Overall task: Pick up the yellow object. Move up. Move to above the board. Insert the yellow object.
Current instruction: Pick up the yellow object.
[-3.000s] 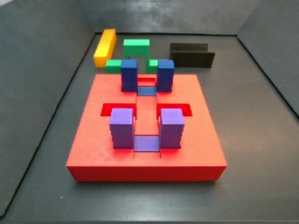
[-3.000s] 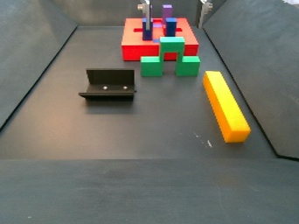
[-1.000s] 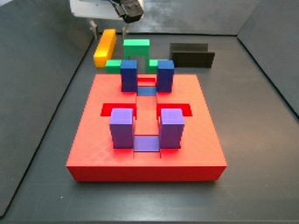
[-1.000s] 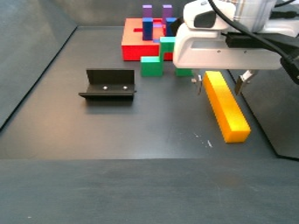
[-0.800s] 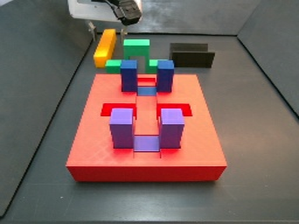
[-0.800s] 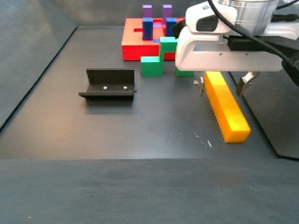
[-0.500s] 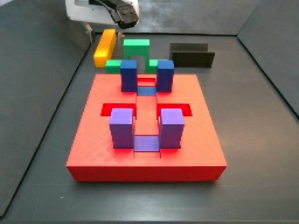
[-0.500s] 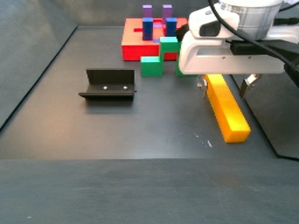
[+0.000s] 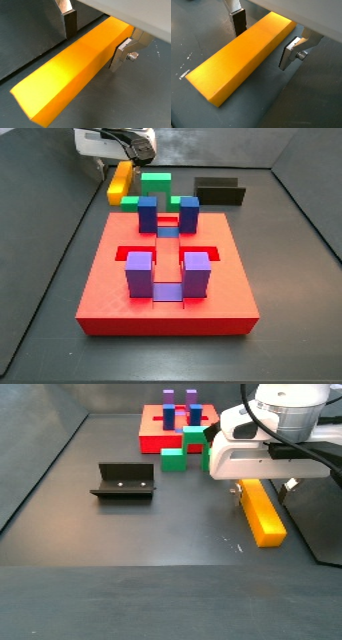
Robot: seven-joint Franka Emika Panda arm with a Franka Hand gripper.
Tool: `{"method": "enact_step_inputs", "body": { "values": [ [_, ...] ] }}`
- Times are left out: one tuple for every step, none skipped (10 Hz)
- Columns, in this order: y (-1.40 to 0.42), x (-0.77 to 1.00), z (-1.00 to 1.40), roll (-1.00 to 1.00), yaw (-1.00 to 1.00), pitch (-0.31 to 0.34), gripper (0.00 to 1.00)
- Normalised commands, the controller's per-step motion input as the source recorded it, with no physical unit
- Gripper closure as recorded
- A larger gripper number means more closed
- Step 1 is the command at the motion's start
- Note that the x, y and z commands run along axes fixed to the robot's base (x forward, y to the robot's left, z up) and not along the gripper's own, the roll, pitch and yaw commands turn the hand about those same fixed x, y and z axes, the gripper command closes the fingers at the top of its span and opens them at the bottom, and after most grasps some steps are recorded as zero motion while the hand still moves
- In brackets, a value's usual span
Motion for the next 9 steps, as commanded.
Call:
{"method": "enact_step_inputs", "body": {
  "values": [
    [0.00, -0.03, -0.14, -0.04, 0.00, -0.043, 0.00],
    [0.00, -0.03, -0.23, 0.00, 0.00, -0.044, 0.00],
    [0.00, -0.01, -0.20, 0.00, 0.00, -0.031, 0.00],
    [0.00, 0.00, -0.09, 0.00, 0.00, -0.011, 0.00],
    [-0.03, 0.00, 0.00, 0.00, 0.00, 0.000, 0.00],
    [-0.14, 0.00, 0.00, 0.04, 0.00, 0.000, 0.00],
    [-0.08, 0.00, 0.00, 0.02, 0.00, 0.000, 0.00],
    [-0.09, 0.00, 0.00, 0.05, 0.00, 0.000, 0.00],
    [0.00, 0.00, 0.00, 0.00, 0.00, 0.000, 0.00]
  ]
}}
